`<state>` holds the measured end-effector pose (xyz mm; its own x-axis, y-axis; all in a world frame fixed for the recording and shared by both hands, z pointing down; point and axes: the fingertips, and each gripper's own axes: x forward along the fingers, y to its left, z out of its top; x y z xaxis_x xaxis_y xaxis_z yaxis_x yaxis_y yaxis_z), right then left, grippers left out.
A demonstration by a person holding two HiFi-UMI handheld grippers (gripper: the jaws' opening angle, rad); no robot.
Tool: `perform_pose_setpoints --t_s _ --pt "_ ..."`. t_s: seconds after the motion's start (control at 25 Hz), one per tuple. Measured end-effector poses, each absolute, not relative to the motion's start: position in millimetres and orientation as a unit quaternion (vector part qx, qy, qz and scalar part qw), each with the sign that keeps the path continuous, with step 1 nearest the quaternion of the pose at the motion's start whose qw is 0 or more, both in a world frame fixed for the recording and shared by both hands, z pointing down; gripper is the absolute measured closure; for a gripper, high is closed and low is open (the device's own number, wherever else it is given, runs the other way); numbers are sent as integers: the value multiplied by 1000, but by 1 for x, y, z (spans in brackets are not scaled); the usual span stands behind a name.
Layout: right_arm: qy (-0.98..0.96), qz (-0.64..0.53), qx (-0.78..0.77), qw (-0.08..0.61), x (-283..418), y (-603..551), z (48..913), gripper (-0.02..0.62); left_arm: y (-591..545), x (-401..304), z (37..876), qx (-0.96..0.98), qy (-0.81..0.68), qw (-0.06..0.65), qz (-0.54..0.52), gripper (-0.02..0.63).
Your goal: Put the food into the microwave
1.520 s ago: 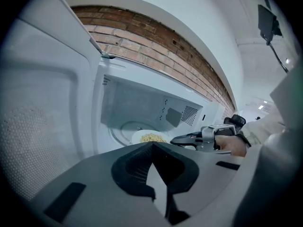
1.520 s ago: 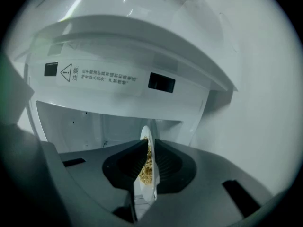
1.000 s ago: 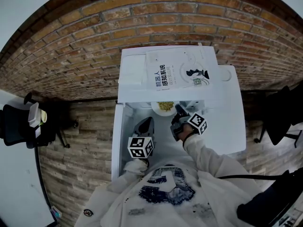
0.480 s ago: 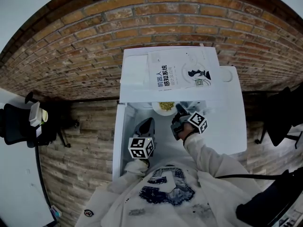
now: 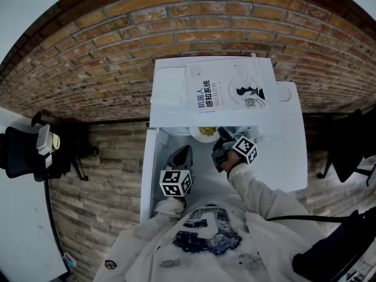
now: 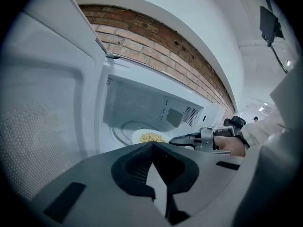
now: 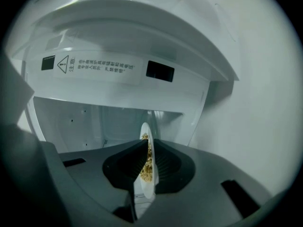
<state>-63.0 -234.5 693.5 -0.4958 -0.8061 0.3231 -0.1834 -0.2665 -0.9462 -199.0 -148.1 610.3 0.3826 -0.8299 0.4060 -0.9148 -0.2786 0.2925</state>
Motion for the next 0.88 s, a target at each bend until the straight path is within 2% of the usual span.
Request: perform_pose_setpoints --t_s 0.24,0.6,0.88 --pt "560 -651 -451 242 -54 -237 690 563 -147 -198 611 796 -546 246 88 598" --pt "566 -651 -442 245 -50 -229 688 482 -146 -193 609 801 -541 242 88 598" --pt "572 -656 -429 242 -51 -211 683 472 -144 -190 607 804 -537 241 86 598"
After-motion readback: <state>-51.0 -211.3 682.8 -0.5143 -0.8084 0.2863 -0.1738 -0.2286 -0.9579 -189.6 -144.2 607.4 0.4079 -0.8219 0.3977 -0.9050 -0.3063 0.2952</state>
